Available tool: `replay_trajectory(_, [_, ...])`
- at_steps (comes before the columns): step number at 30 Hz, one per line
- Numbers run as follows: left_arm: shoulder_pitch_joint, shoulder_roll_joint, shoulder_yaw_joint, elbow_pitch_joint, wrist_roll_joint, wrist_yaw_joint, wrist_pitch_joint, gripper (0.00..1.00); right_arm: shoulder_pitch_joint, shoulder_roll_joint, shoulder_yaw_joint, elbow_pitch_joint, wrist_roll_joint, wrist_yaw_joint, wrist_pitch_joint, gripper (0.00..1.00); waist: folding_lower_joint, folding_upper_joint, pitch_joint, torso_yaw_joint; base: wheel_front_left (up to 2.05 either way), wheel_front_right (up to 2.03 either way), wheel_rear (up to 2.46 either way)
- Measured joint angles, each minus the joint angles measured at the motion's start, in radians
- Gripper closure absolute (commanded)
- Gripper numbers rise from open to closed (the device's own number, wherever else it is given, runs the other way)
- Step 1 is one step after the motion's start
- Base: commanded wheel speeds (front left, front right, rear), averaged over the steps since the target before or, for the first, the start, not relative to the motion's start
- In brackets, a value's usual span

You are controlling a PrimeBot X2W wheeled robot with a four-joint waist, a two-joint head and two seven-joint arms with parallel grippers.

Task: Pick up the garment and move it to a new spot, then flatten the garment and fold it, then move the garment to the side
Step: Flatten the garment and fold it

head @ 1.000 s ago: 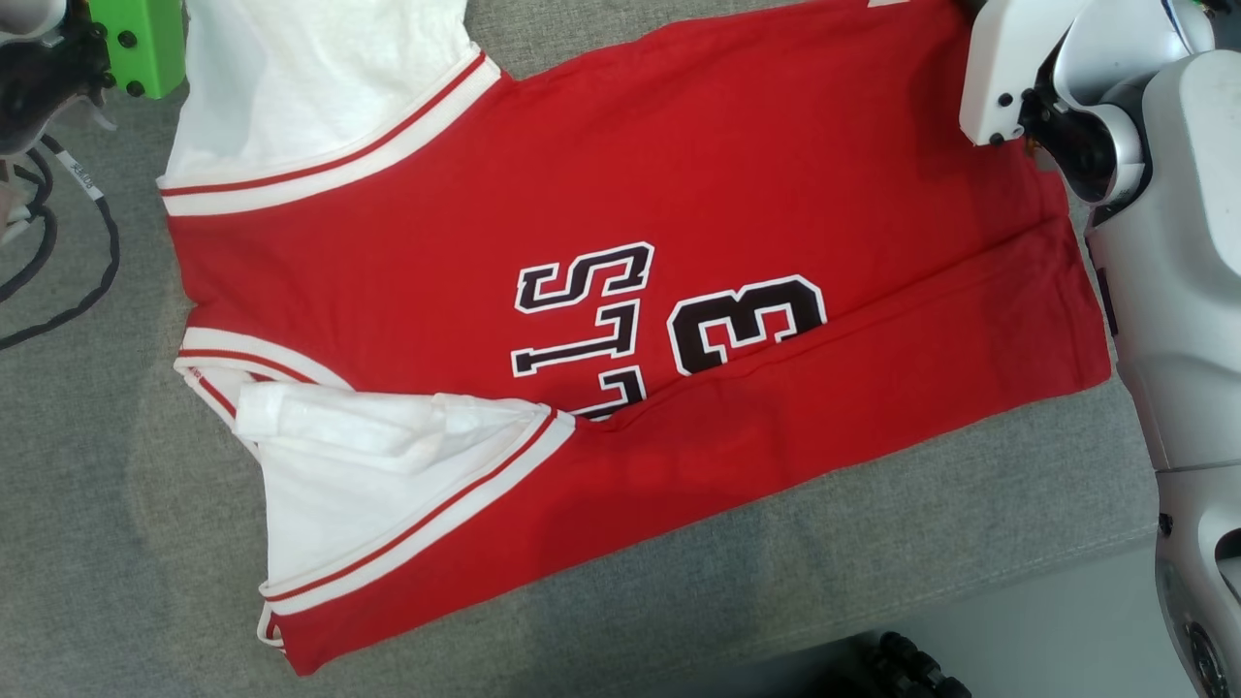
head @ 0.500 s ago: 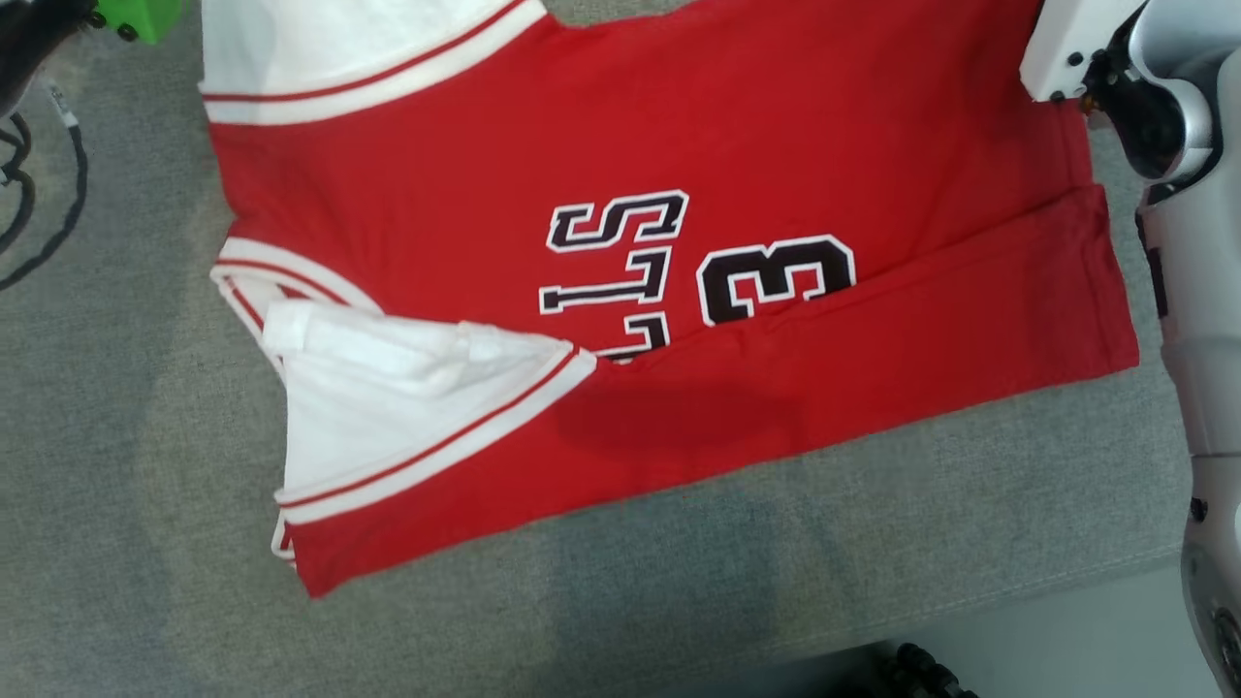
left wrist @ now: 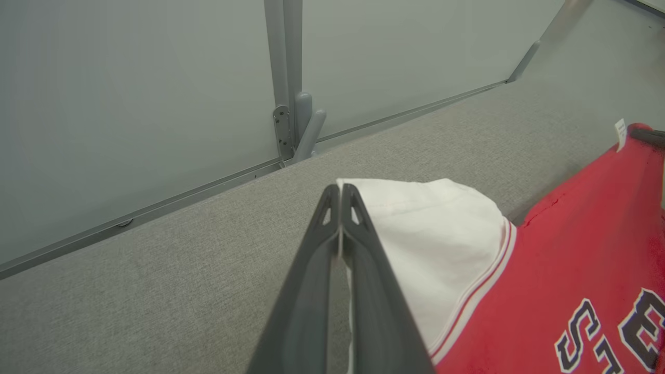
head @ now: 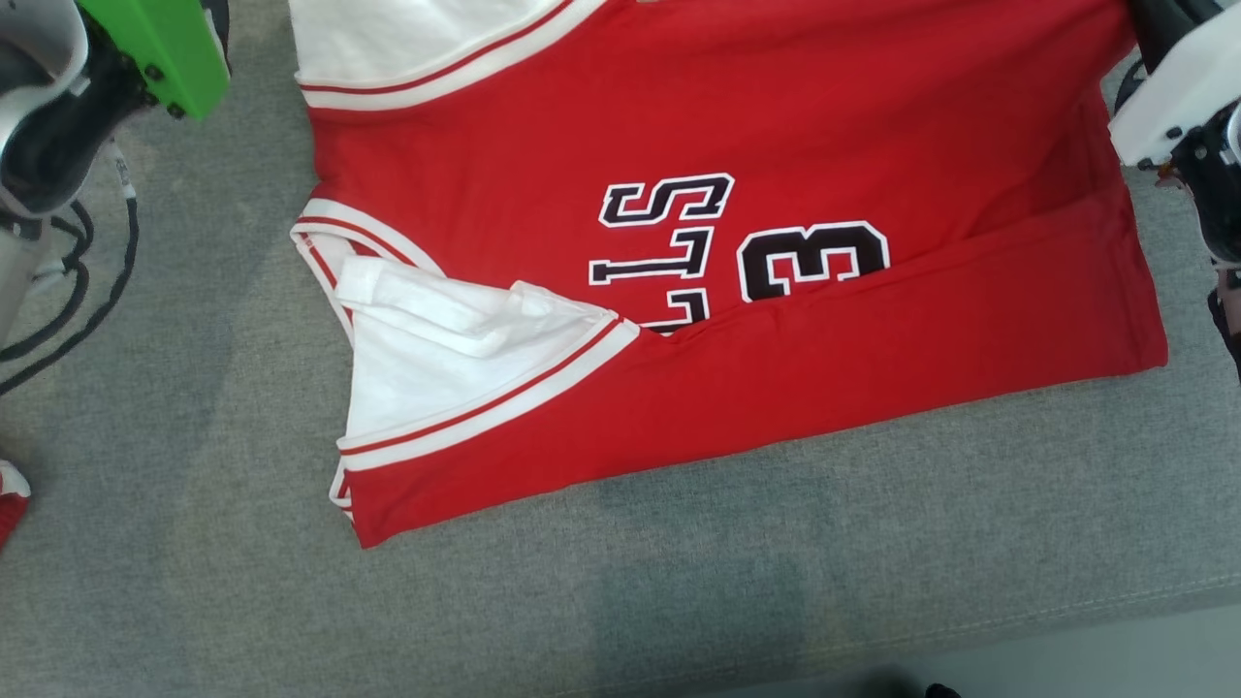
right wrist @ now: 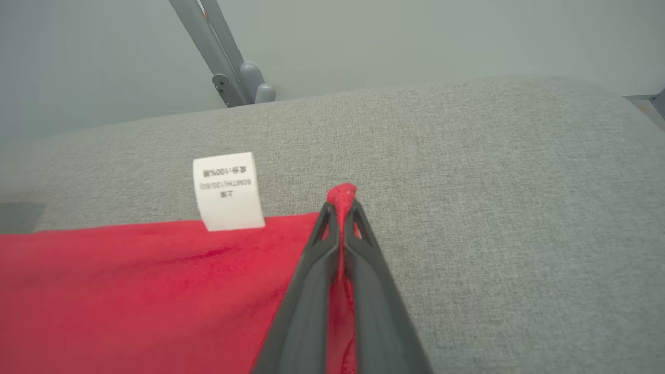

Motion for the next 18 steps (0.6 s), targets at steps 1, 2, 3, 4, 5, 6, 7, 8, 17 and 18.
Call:
replay_trajectory(1, [0.02,0.01,-0.001,-0.02,-0.013,0.0,-0.012,1.0,0.023,-0.015,0.009,-0.015,0.018,0.0,-0.022,1.0,0.0,0.0,-0.007,0.003,0.0,0.0,0.0])
replay_trajectory(2, [0.042,0.019,0.001,-0.042,-0.033,0.0,-0.028,1.0,0.046,-0.027,0.015,-0.032,0.044,0.0,-0.046,1.0,0.0,0.0,-0.015,0.006,0.0,0.0,0.0])
replay_trajectory(3, [0.065,0.03,0.003,-0.064,-0.046,0.0,-0.037,1.0,0.067,-0.035,0.016,-0.044,0.072,0.0,-0.062,1.0,0.0,0.0,-0.023,0.009,0.0,0.0,0.0])
replay_trajectory(4, [0.09,0.043,0.004,-0.087,-0.055,0.0,-0.044,1.0,0.091,-0.048,0.025,-0.059,0.093,0.0,-0.071,1.0,0.0,0.0,-0.031,0.012,0.0,0.0,0.0])
replay_trajectory(5, [0.117,0.054,0.009,-0.111,-0.066,0.0,-0.056,1.0,0.116,-0.063,0.033,-0.071,0.112,0.0,-0.081,1.0,-0.0001,0.0,-0.039,0.015,0.0,0.0,0.0])
replay_trajectory(6, [0.145,0.065,0.014,-0.136,-0.086,0.0,-0.062,1.0,0.142,-0.079,0.037,-0.084,0.128,0.0,-0.091,1.0,0.0,0.0,-0.047,0.018,0.0,0.0,0.0])
replay_trajectory(7, [0.172,0.075,0.018,-0.161,-0.101,0.003,-0.069,1.0,0.166,-0.095,0.039,-0.095,0.142,0.0,-0.098,1.0,-0.0001,0.0,-0.055,0.021,0.0,0.0,0.0])
replay_trajectory(8, [0.2,0.085,0.021,-0.192,-0.109,0.012,-0.073,1.0,0.19,-0.109,0.041,-0.11,0.16,0.0,-0.104,1.0,-0.0001,0.0,-0.062,0.025,0.0,0.0,0.0])
replay_trajectory(17, [0.43,0.19,0.047,-0.473,-0.217,0.125,-0.096,1.0,0.348,-0.197,0.045,-0.223,0.267,0.0,-0.173,1.0,-0.0001,0.0,-0.099,0.059,0.0,0.0,0.0])
replay_trajectory(18, [0.453,0.202,0.049,-0.503,-0.227,0.136,-0.099,1.0,0.362,-0.205,0.045,-0.23,0.275,0.0,-0.183,1.0,-0.0001,0.0,-0.099,0.062,0.0,0.0,0.0])
